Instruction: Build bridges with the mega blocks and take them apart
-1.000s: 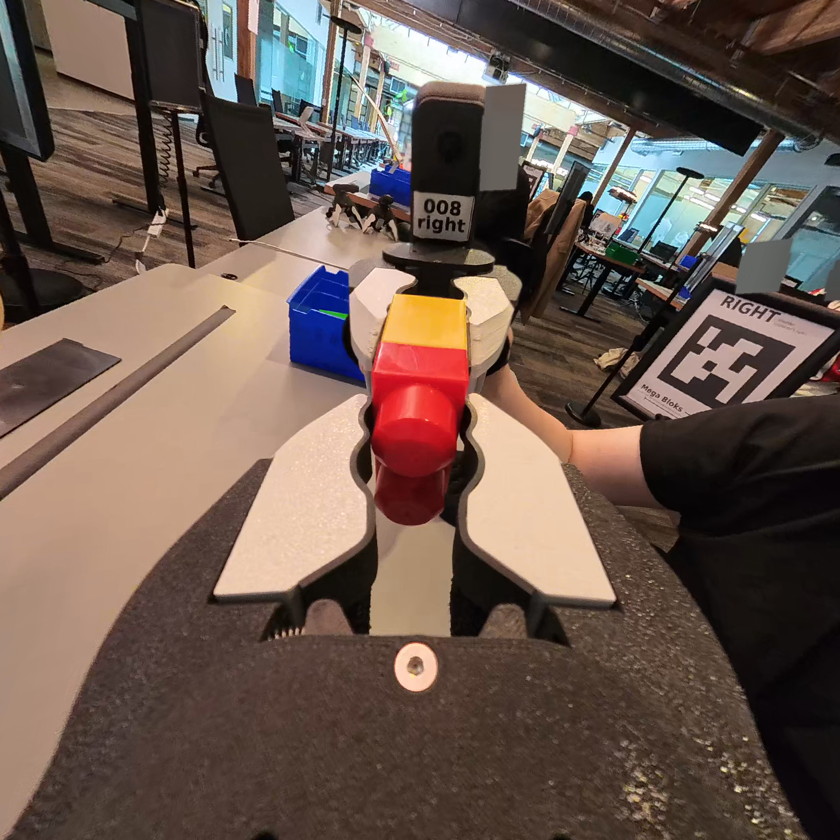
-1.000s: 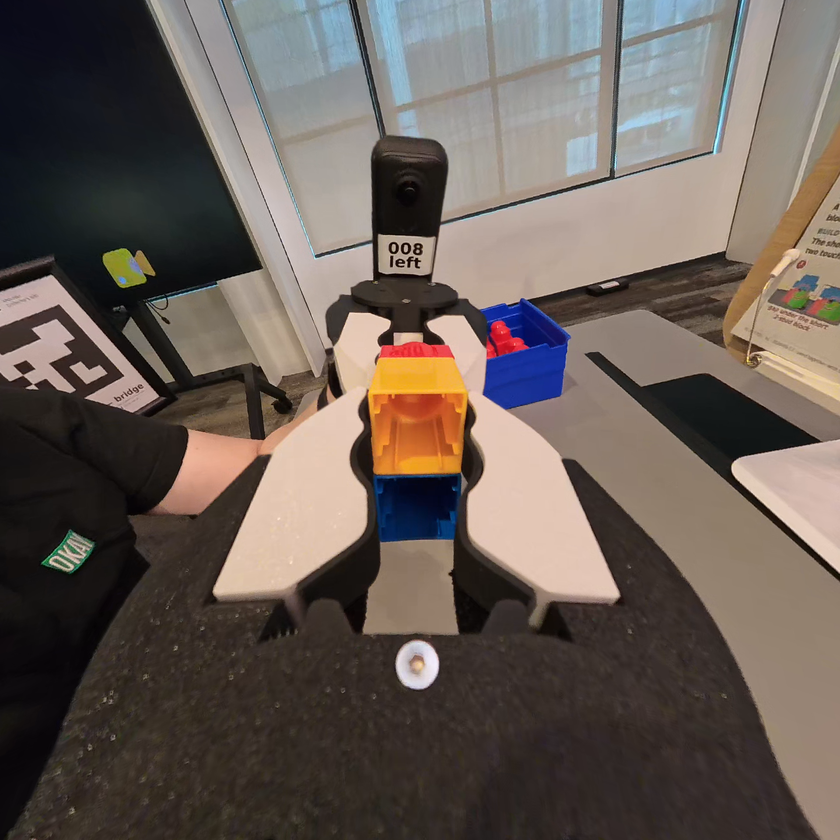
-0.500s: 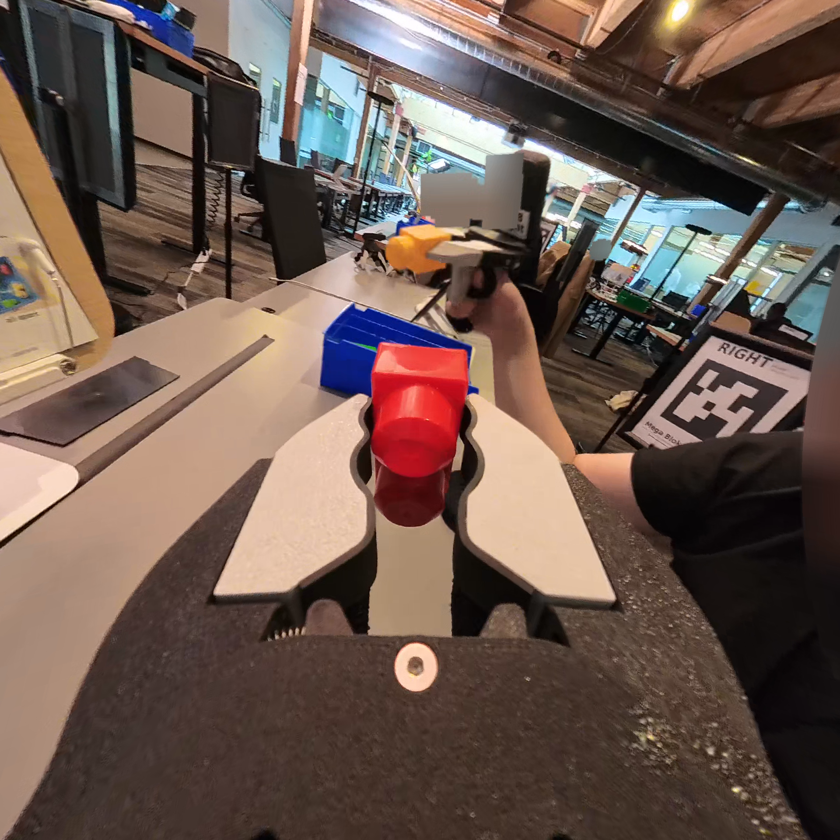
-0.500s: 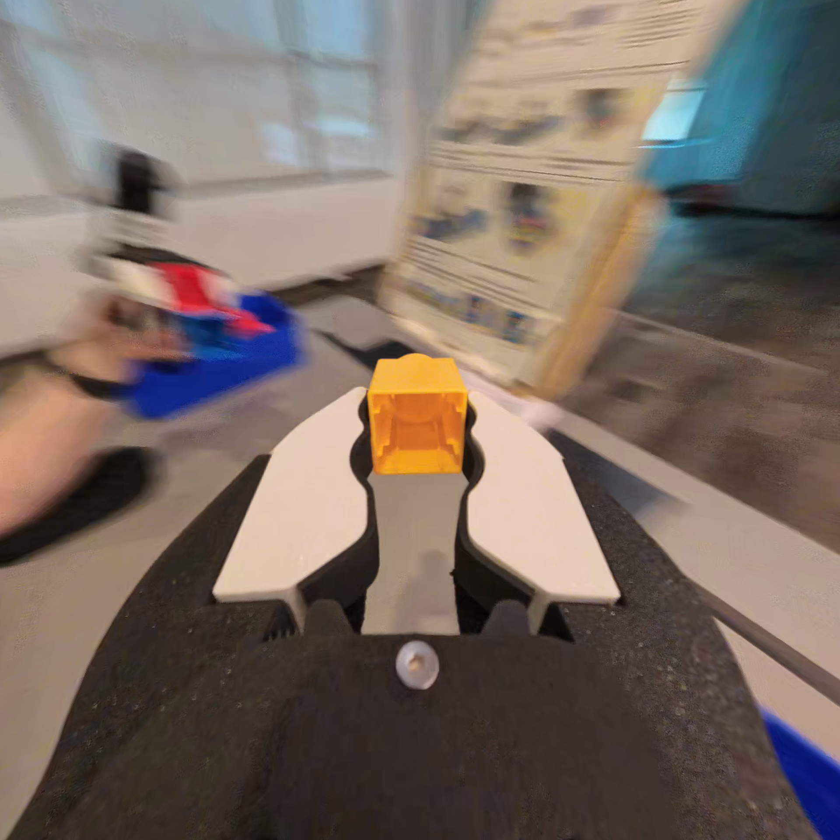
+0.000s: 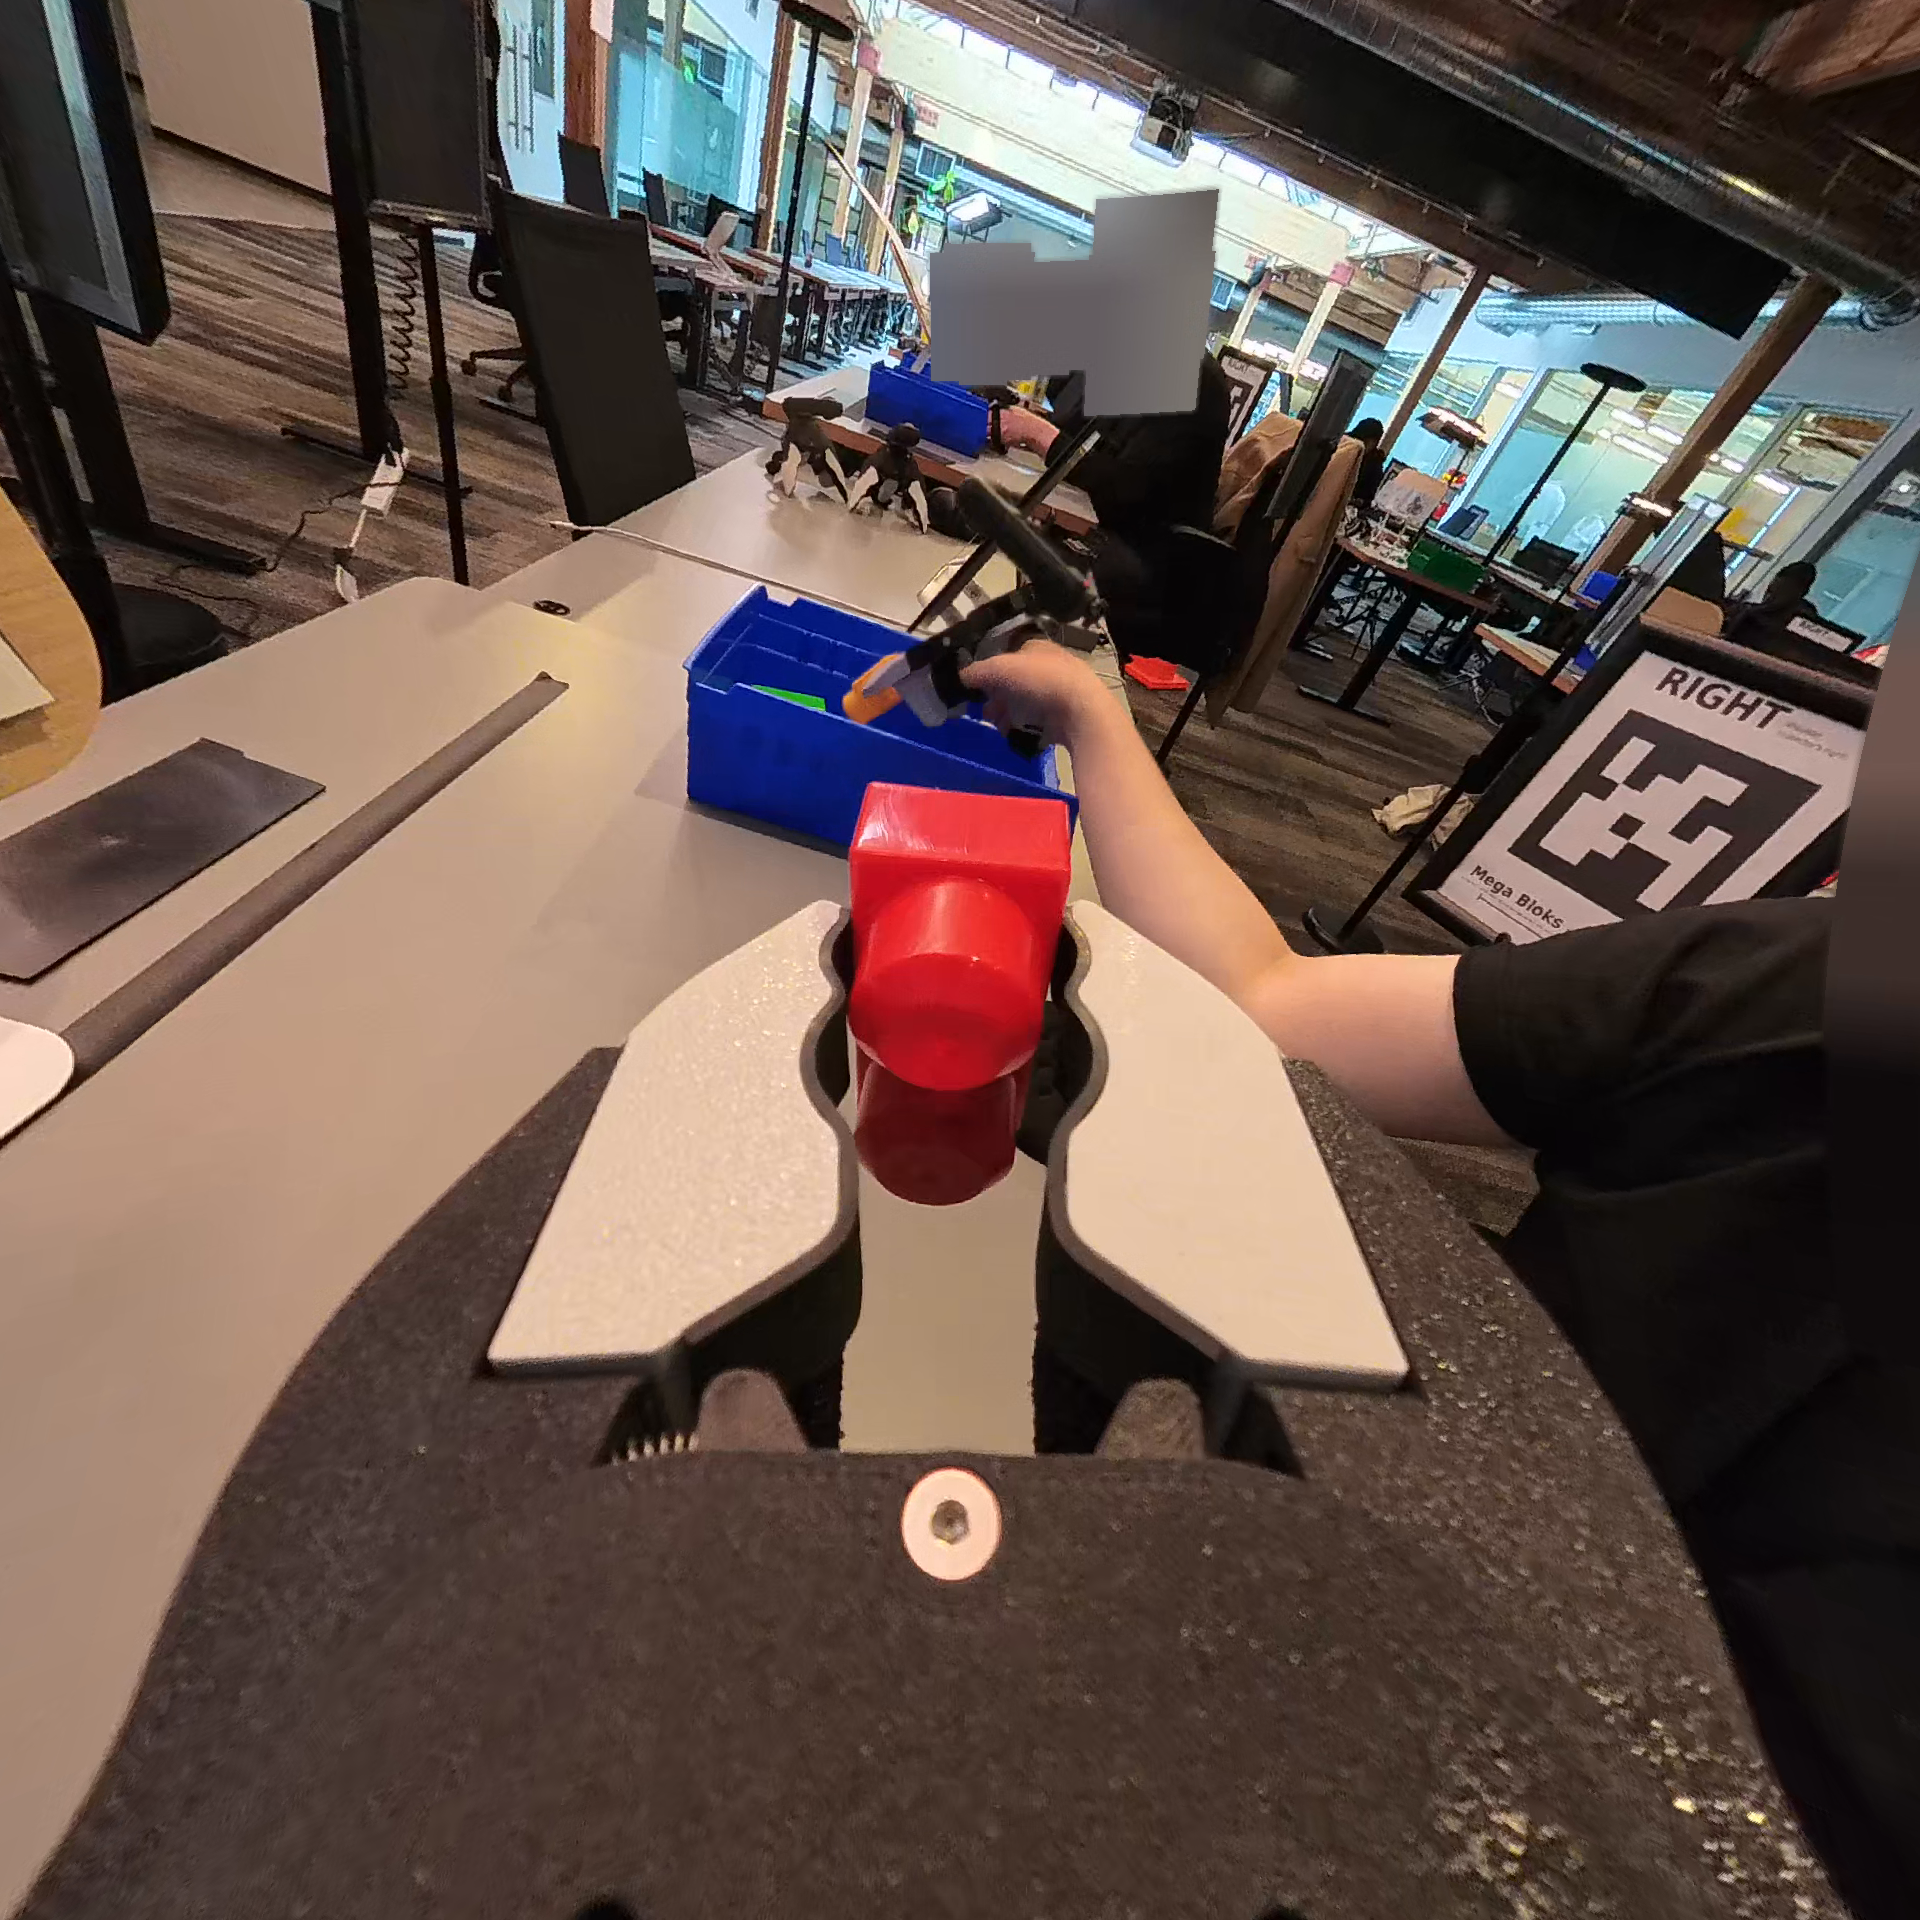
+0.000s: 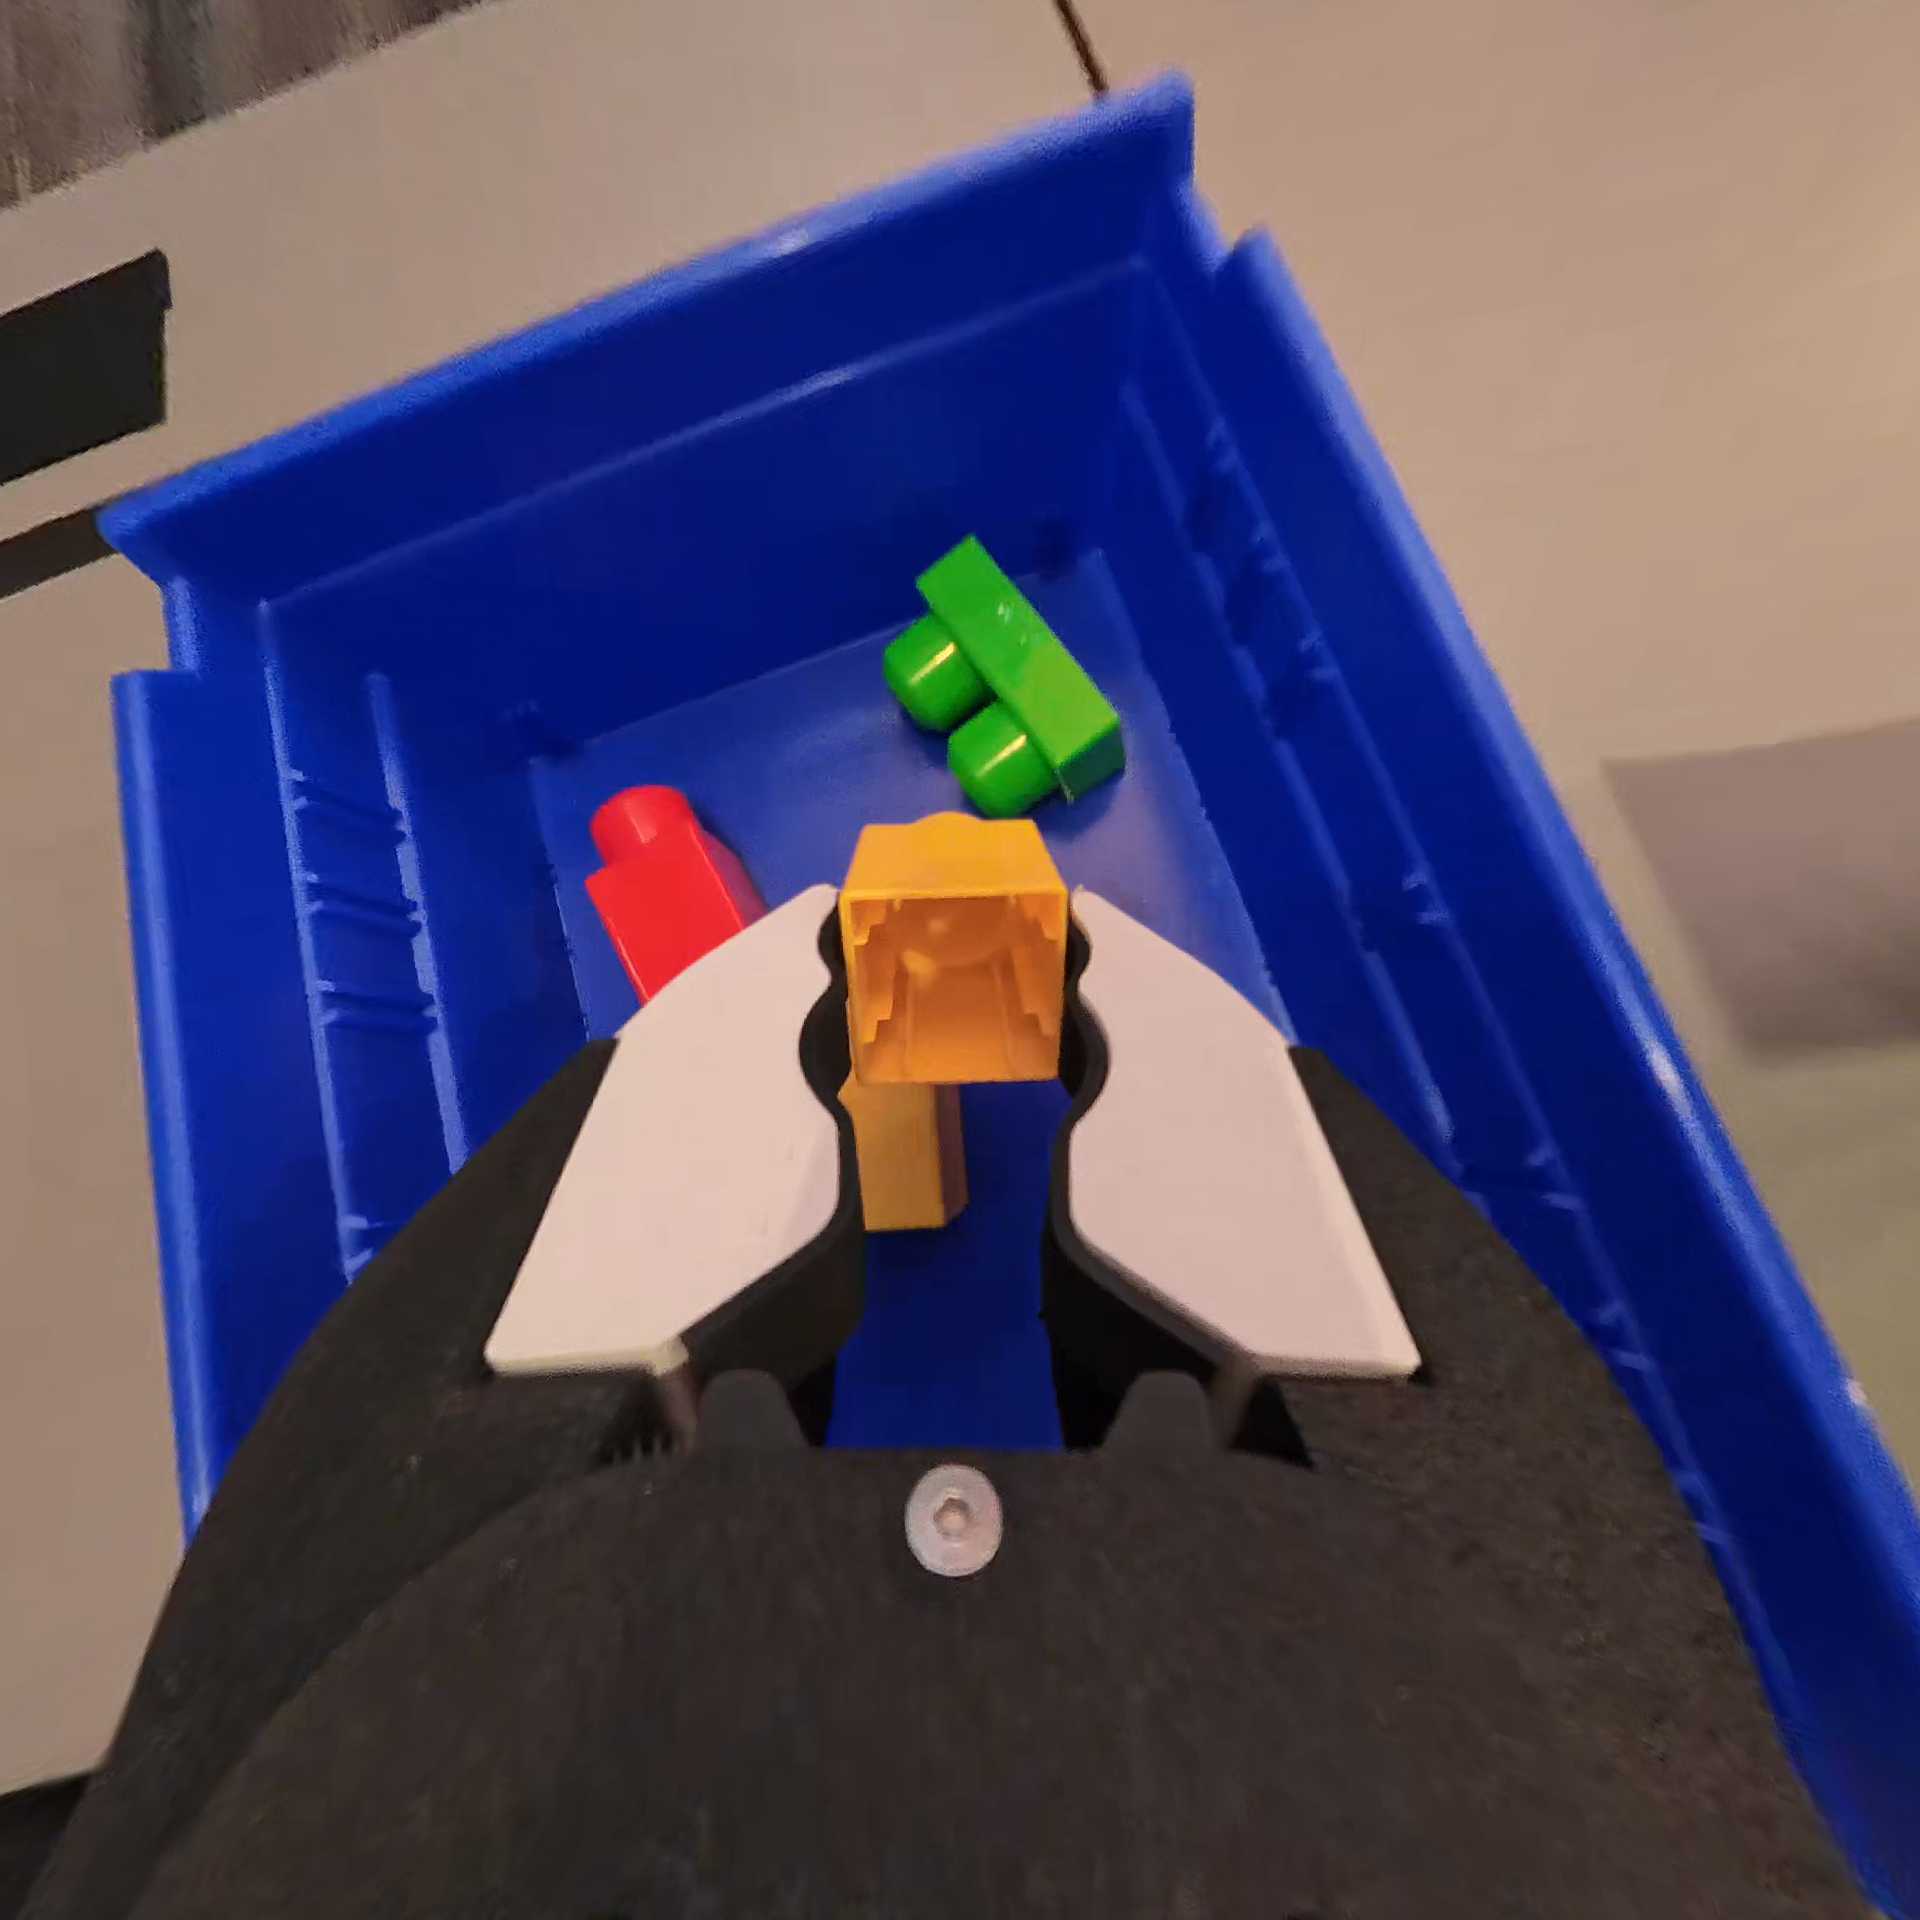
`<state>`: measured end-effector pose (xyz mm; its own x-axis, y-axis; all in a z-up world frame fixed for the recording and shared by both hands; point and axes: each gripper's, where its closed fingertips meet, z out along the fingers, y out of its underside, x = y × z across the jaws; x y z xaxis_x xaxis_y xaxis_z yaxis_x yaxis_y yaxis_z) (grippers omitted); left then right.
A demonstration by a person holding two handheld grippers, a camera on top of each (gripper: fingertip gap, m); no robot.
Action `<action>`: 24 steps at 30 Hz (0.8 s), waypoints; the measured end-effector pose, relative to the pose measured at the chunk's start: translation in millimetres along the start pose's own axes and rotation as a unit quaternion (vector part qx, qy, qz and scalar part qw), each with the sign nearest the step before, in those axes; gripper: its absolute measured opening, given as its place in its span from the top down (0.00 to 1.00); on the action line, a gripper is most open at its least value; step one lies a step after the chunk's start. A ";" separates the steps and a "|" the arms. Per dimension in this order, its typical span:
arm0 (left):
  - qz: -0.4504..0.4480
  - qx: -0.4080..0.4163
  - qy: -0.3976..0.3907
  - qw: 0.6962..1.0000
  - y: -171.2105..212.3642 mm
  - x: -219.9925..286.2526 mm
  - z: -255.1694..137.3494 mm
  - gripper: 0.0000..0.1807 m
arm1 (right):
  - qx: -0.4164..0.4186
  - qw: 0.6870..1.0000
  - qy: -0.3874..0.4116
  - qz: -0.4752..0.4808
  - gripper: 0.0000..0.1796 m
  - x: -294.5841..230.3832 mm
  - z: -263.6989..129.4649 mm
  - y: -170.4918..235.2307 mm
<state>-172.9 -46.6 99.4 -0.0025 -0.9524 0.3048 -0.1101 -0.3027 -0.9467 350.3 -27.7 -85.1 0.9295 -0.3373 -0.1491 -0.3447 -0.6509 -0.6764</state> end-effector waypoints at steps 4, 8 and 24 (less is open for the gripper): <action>-0.005 -0.001 -0.002 1.000 1.8 -2.0 2.8 0.80 | -0.015 0.999 -0.009 0.035 0.74 6.7 5.6 9.8; -0.014 0.003 -0.002 1.000 2.9 -5.3 6.7 0.80 | 0.146 0.989 -0.013 0.003 0.74 -12.4 -48.7 -52.0; -0.021 0.043 0.005 0.999 -6.9 -0.7 17.1 0.80 | 0.148 0.687 -0.607 -0.370 0.56 -466.6 -205.0 41.4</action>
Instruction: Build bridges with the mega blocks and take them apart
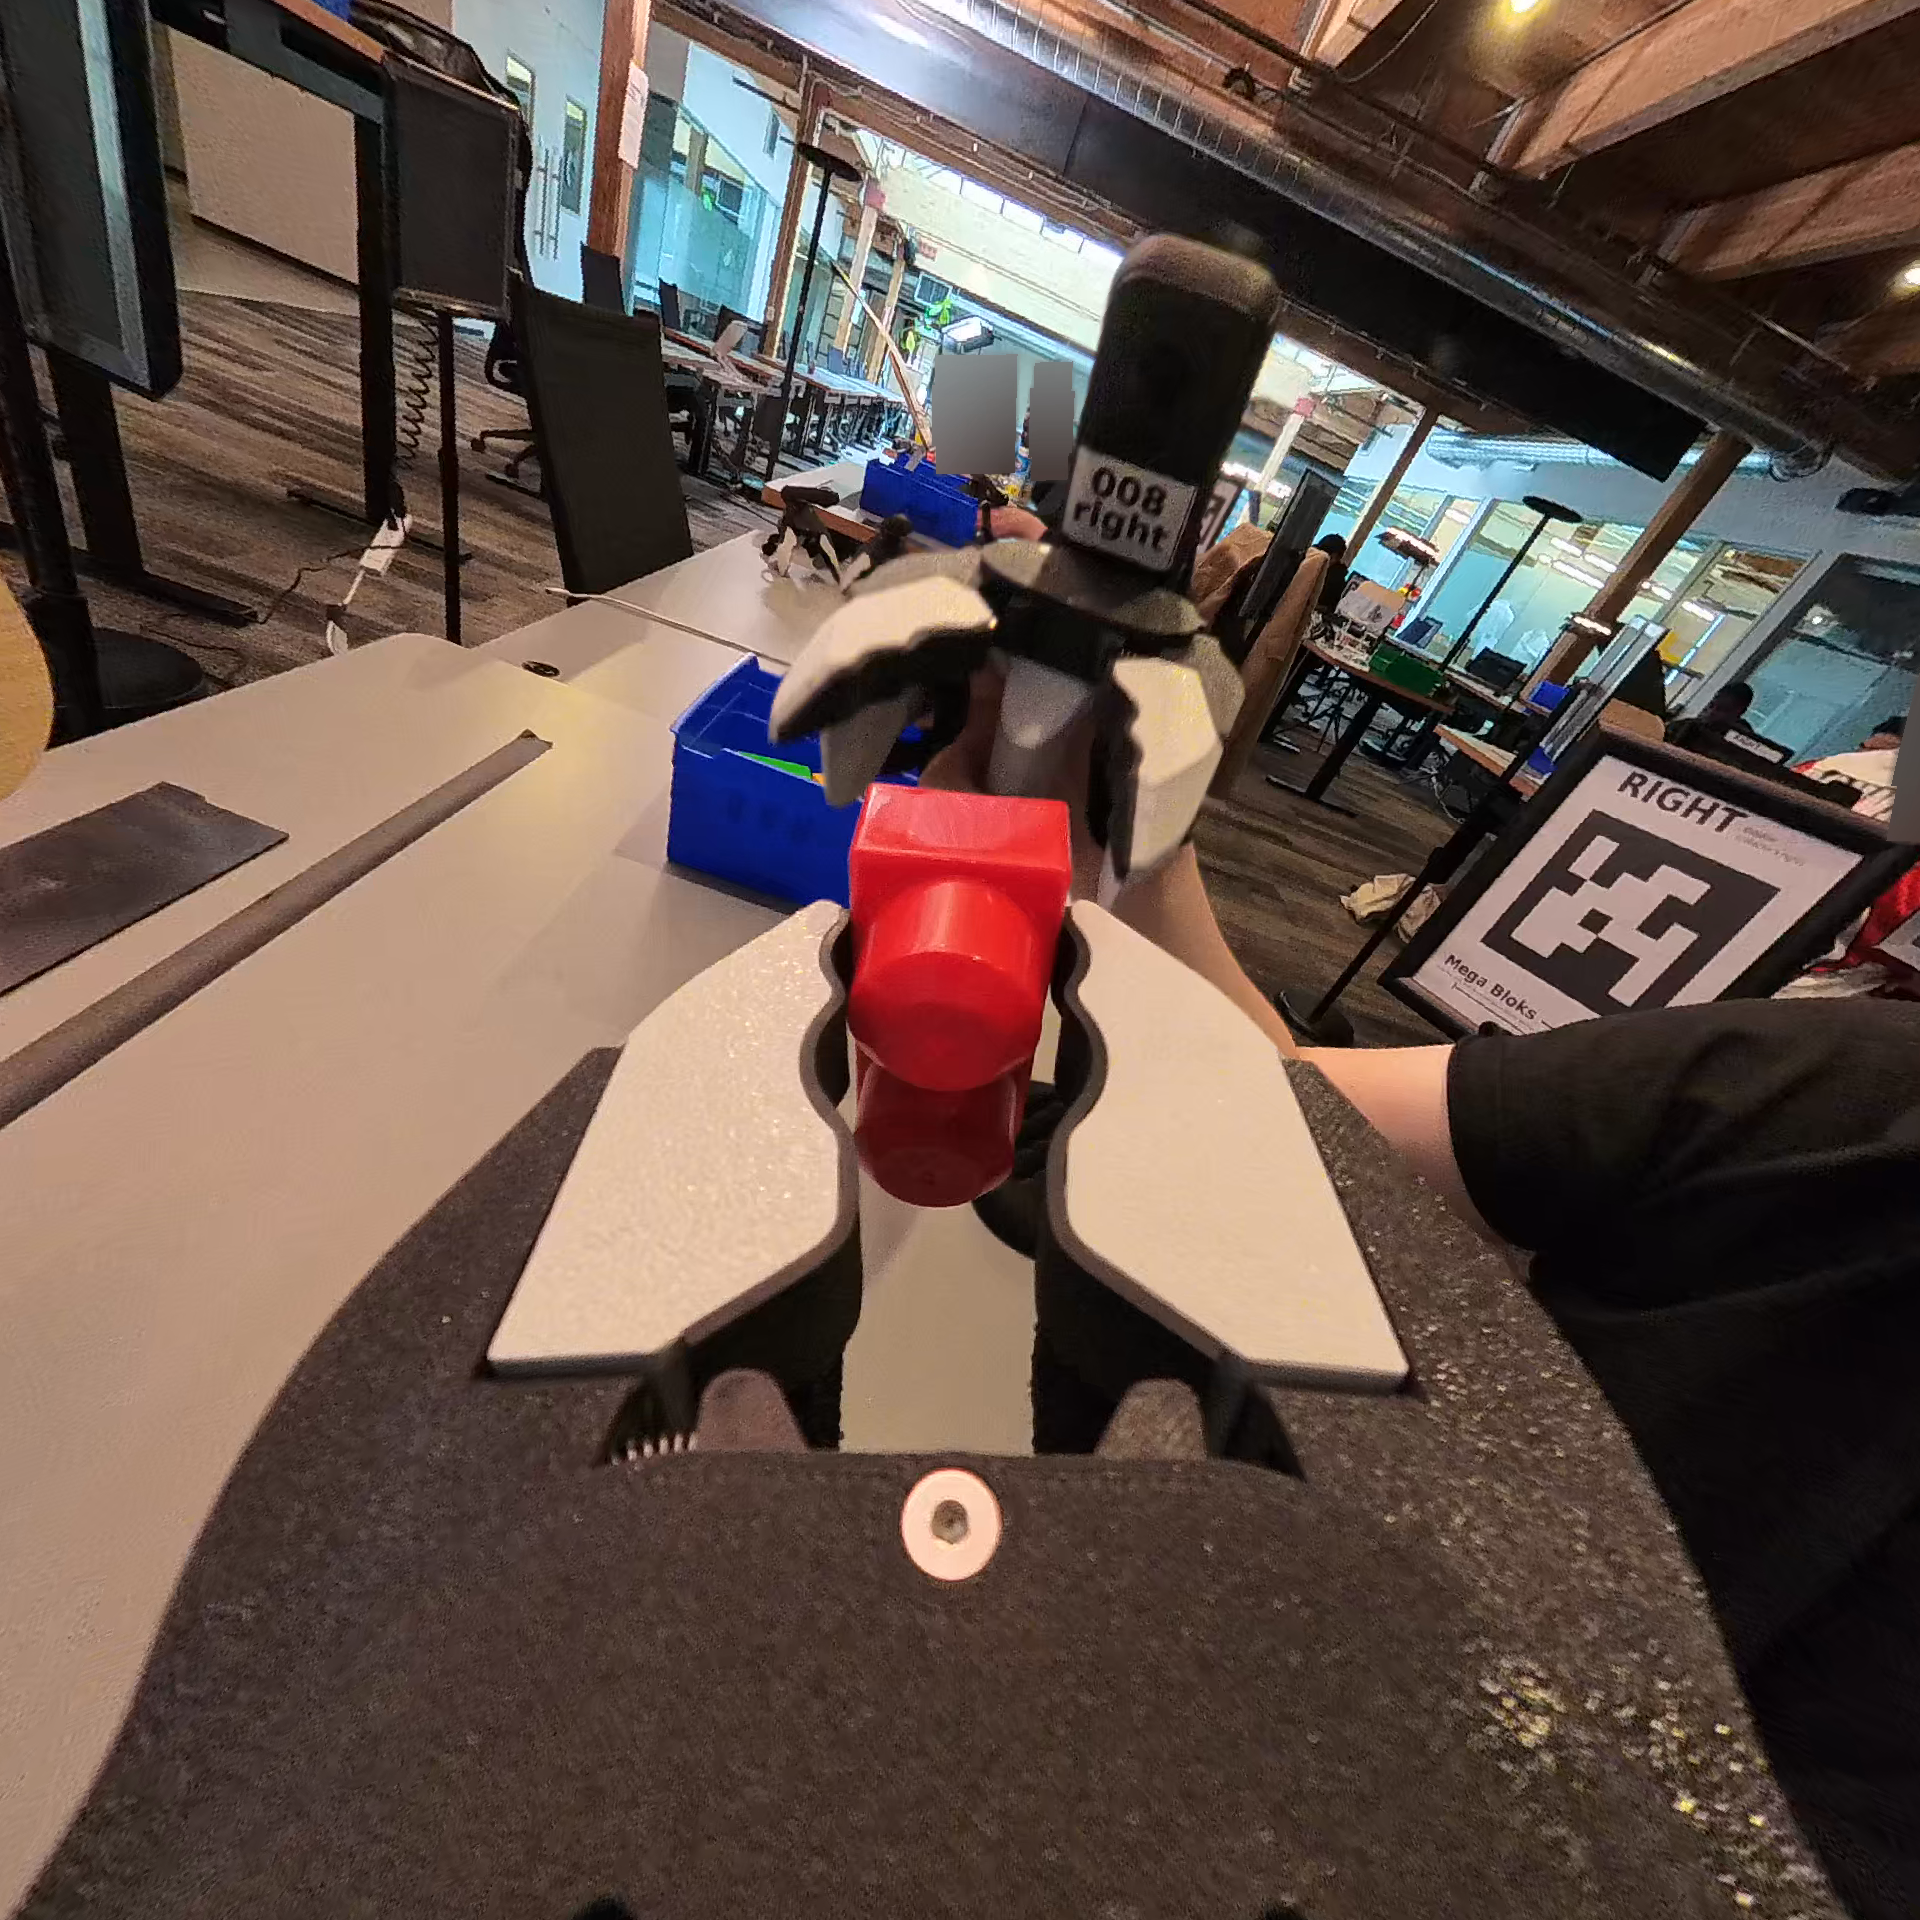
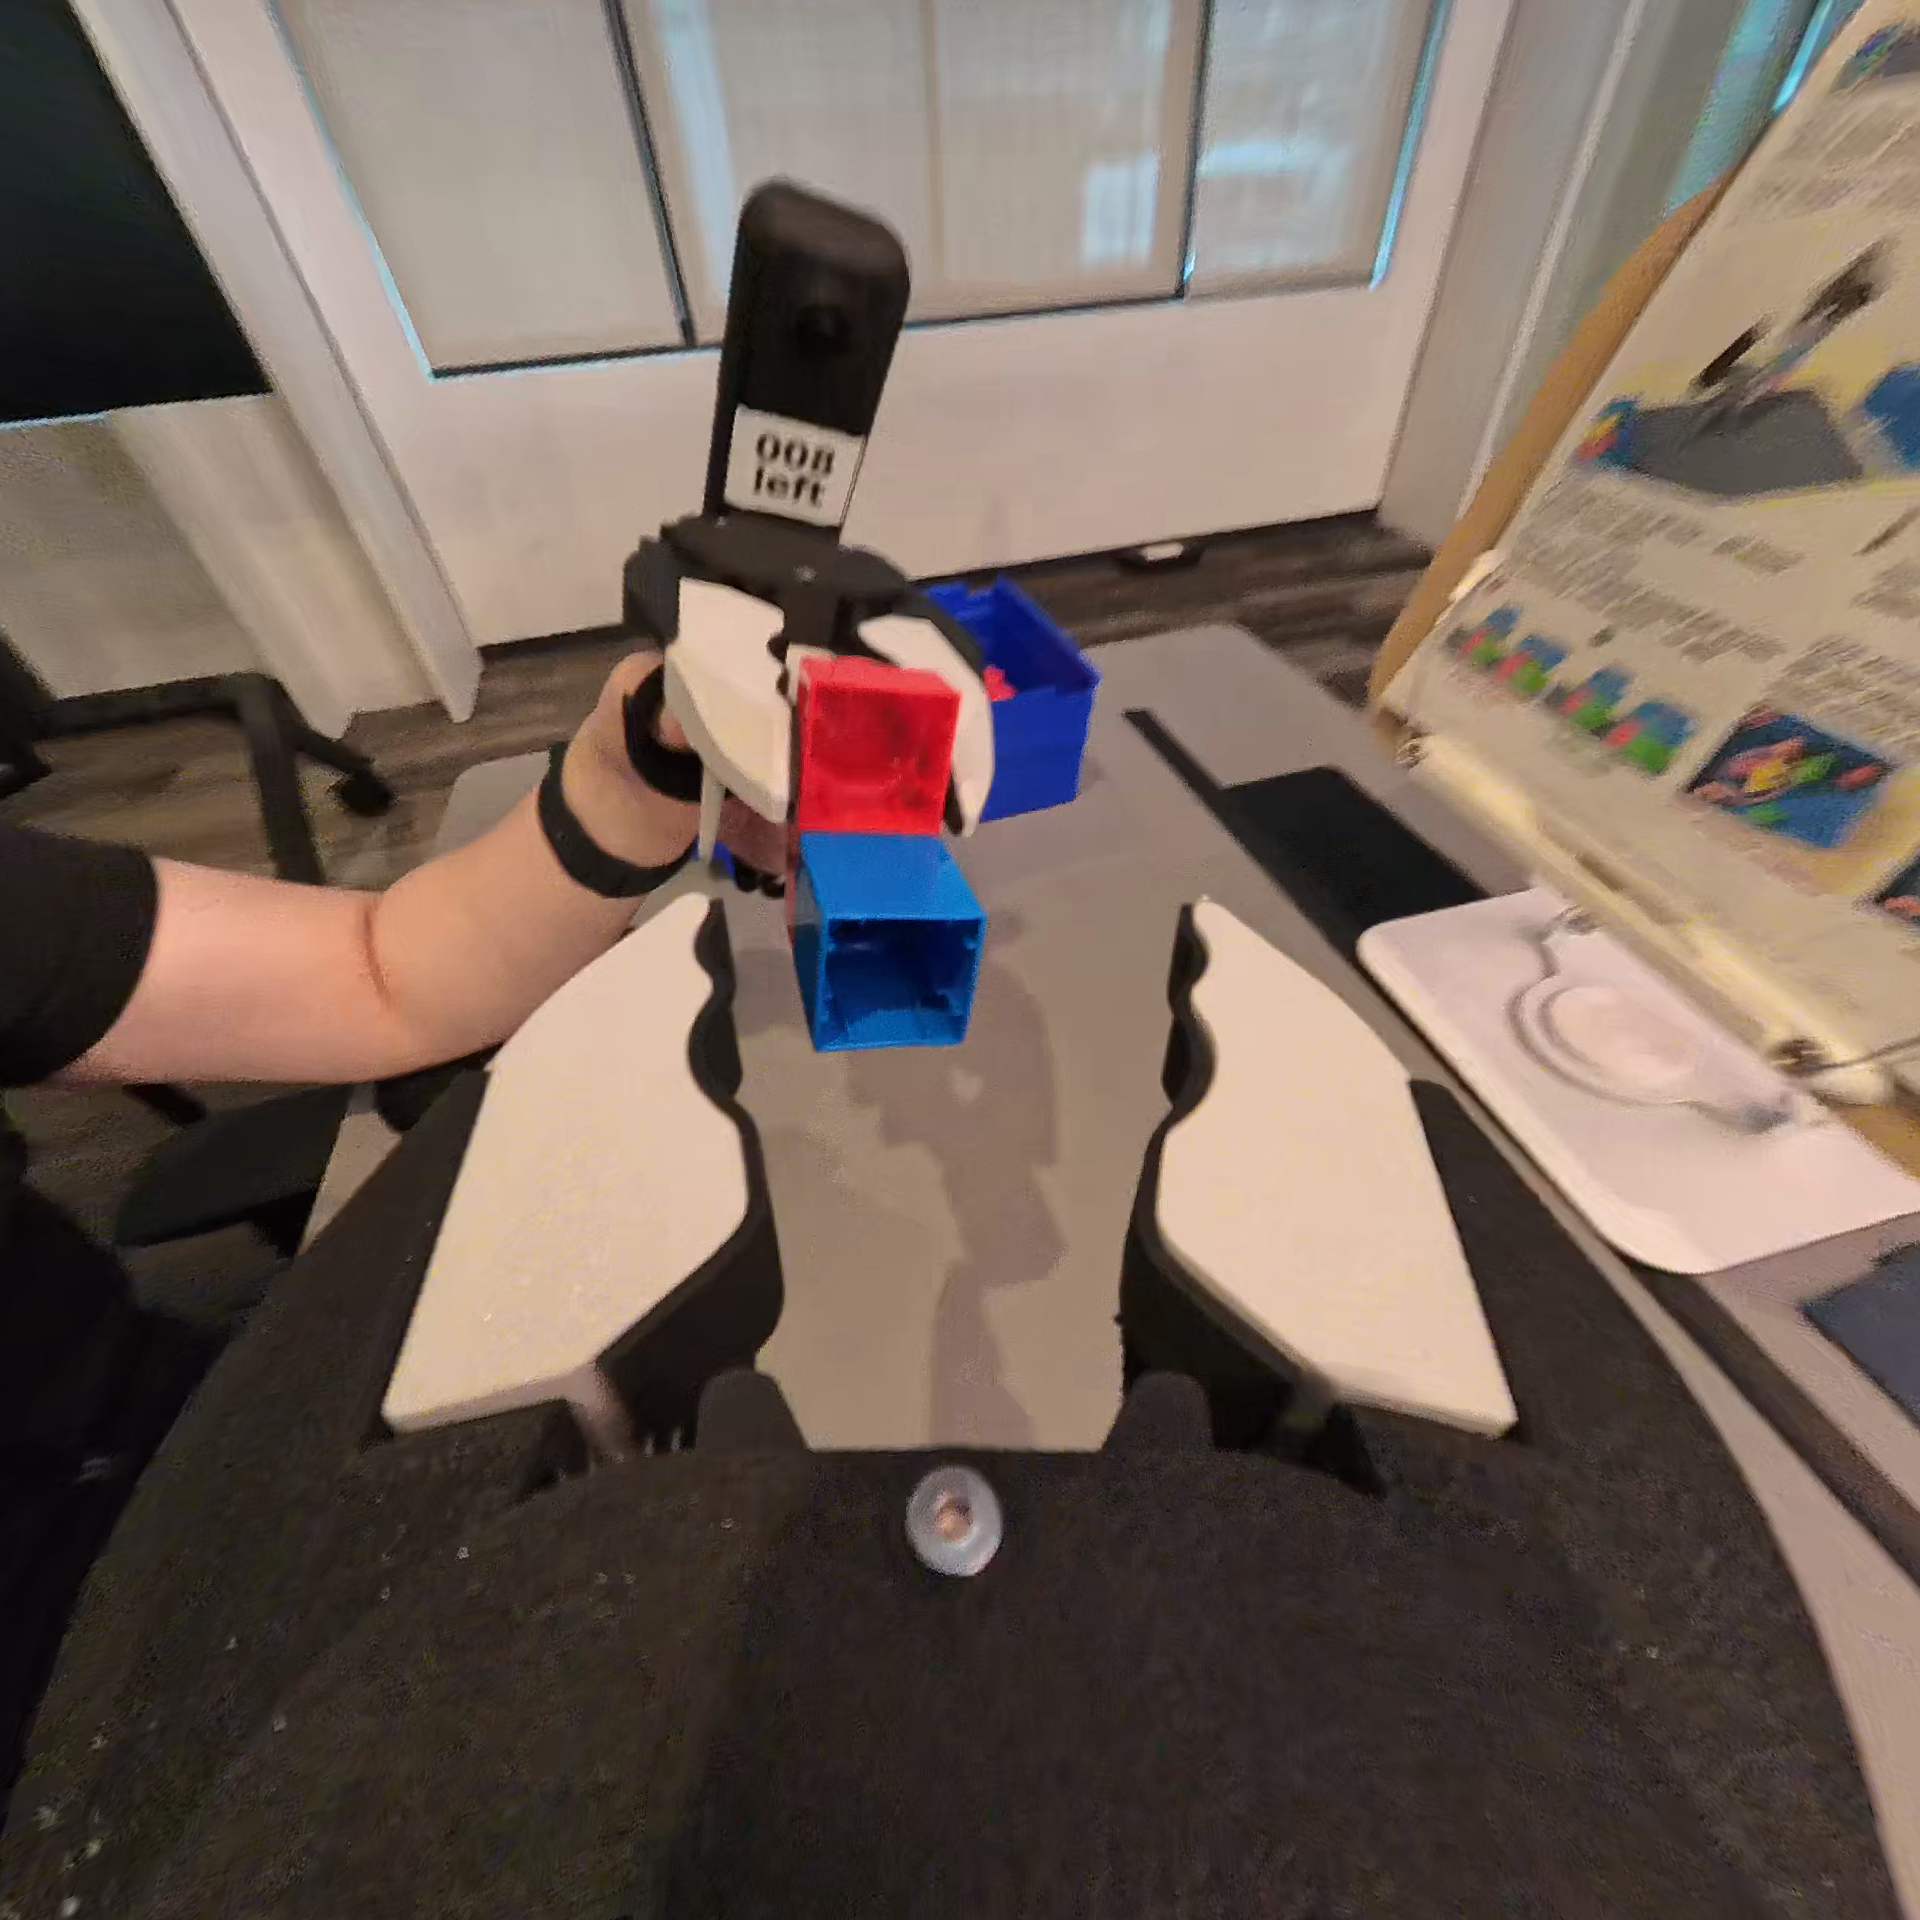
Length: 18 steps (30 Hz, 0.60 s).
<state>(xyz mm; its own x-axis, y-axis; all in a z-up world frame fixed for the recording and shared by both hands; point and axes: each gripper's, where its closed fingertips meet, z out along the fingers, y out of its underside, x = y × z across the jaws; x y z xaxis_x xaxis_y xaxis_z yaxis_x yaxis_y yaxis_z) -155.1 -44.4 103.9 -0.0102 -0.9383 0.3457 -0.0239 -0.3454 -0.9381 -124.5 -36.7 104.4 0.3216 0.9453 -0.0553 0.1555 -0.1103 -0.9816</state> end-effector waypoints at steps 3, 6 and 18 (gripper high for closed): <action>-0.001 0.000 0.001 1.000 0.1 -0.6 -0.1 0.80 | -0.004 1.000 -0.021 0.015 0.59 -5.5 16.0 6.4; -0.002 0.000 0.004 1.000 1.3 -0.6 2.5 0.80 | -0.036 0.998 -0.046 0.015 0.74 -12.4 25.0 18.9; 0.033 -0.003 -0.015 0.999 10.1 -8.5 13.9 0.79 | 0.003 0.996 -0.077 0.042 0.80 -9.9 11.7 9.4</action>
